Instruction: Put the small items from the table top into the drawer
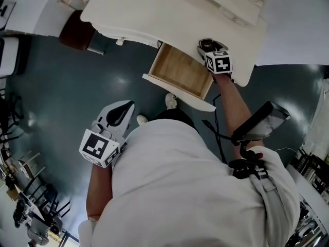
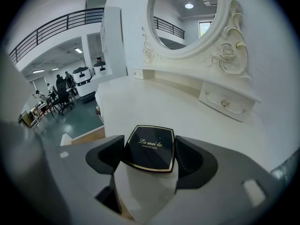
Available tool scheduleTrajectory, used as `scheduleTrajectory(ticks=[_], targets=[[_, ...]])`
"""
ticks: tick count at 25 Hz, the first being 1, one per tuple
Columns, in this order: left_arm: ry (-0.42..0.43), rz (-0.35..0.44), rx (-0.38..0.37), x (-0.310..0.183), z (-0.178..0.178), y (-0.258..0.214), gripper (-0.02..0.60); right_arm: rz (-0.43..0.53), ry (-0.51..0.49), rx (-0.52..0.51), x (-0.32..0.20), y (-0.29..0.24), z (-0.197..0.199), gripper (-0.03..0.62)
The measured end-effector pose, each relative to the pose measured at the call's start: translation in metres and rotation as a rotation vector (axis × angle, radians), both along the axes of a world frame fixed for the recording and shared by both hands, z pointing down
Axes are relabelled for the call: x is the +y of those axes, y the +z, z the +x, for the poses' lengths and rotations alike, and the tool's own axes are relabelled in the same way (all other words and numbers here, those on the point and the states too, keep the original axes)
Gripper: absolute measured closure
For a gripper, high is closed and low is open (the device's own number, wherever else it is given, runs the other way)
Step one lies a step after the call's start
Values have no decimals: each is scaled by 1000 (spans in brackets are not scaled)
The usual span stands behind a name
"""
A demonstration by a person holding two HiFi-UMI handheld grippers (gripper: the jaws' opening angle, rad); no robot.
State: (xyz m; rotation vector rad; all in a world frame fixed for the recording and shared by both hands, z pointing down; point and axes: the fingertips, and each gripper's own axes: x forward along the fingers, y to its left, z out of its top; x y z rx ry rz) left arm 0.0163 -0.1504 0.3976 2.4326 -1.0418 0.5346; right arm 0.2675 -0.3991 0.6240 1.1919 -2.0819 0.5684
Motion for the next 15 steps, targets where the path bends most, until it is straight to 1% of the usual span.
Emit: scheduleTrajectory(ticks=[6,15], targets=[[-8,3,7,17,-15,2,580,-3,-27,5,17,1,-20,255],[-30,-2,22,34,-31,6,580,-11,-120,3,42,2,-63,255]])
